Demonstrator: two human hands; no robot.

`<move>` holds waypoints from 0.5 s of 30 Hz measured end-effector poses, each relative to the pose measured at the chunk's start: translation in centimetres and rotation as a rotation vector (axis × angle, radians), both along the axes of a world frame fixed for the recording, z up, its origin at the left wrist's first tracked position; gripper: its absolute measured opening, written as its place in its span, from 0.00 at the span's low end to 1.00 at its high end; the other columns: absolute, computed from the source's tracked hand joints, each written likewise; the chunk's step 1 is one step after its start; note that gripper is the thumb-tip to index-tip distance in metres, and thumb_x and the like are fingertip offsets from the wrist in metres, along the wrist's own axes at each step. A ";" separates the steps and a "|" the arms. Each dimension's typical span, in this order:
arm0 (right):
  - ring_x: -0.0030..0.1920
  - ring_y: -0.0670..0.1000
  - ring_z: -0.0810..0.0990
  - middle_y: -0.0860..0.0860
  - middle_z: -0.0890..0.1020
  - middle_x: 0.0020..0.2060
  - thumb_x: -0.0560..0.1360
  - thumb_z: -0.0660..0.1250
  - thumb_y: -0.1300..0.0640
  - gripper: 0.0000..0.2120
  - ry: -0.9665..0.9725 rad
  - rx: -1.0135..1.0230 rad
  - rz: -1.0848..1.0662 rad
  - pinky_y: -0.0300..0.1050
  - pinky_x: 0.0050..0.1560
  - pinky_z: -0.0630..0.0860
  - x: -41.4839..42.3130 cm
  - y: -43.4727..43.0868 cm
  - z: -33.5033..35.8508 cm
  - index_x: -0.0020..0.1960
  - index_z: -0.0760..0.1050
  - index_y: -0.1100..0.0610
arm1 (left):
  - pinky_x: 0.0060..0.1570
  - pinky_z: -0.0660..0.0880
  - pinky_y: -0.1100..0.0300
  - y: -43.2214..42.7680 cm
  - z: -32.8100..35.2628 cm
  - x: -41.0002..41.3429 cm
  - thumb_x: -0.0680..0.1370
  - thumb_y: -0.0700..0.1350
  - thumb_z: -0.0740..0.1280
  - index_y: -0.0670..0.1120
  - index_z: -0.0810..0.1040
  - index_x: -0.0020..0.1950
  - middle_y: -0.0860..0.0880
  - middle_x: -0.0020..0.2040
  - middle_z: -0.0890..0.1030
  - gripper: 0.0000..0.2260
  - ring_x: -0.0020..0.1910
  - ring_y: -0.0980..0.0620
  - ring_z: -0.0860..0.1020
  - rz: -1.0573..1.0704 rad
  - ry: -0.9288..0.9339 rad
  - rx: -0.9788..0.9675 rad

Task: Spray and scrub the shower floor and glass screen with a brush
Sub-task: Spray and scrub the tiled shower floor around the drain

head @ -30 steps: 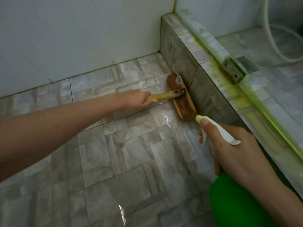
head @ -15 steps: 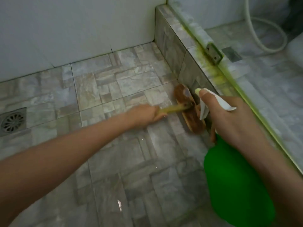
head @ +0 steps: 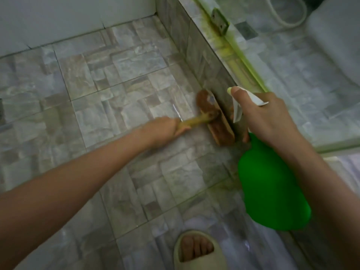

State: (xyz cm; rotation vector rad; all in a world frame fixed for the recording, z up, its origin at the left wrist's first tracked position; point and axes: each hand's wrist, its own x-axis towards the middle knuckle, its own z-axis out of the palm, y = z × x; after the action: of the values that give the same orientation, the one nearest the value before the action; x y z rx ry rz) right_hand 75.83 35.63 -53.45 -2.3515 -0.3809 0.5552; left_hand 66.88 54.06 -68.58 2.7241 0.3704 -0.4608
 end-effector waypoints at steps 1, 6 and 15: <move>0.22 0.50 0.79 0.55 0.76 0.17 0.79 0.60 0.38 0.30 0.009 -0.011 -0.004 0.44 0.32 0.73 0.0 -0.5 -0.2 0.36 0.80 0.64 | 0.40 0.69 0.55 0.9 0.2 0.6 0.80 0.61 0.51 0.43 0.74 0.54 0.38 0.47 0.79 0.24 0.45 0.40 0.78 0.062 -0.008 0.008; 0.22 0.51 0.79 0.55 0.77 0.18 0.79 0.60 0.38 0.31 0.002 -0.038 -0.002 0.46 0.33 0.73 -0.3 -2.0 -0.4 0.33 0.75 0.63 | 0.39 0.68 0.57 -4.6 -0.3 -2.7 0.81 0.59 0.52 0.45 0.73 0.53 0.43 0.45 0.78 0.20 0.42 0.45 0.77 0.138 -0.013 -0.154; 0.22 0.49 0.78 0.54 0.76 0.17 0.79 0.60 0.39 0.30 0.013 -0.039 -0.008 0.42 0.30 0.72 -0.6 -2.5 -0.3 0.30 0.74 0.61 | 0.40 0.71 0.55 -6.0 0.8 -2.8 0.79 0.62 0.52 0.46 0.73 0.50 0.42 0.43 0.78 0.21 0.43 0.42 0.78 -0.014 0.040 -0.104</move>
State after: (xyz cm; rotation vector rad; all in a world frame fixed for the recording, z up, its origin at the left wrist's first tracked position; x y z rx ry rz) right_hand 75.24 33.09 -53.78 -2.3843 -0.3576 0.5781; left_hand 64.03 48.07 -67.80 2.6222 0.3282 -0.5247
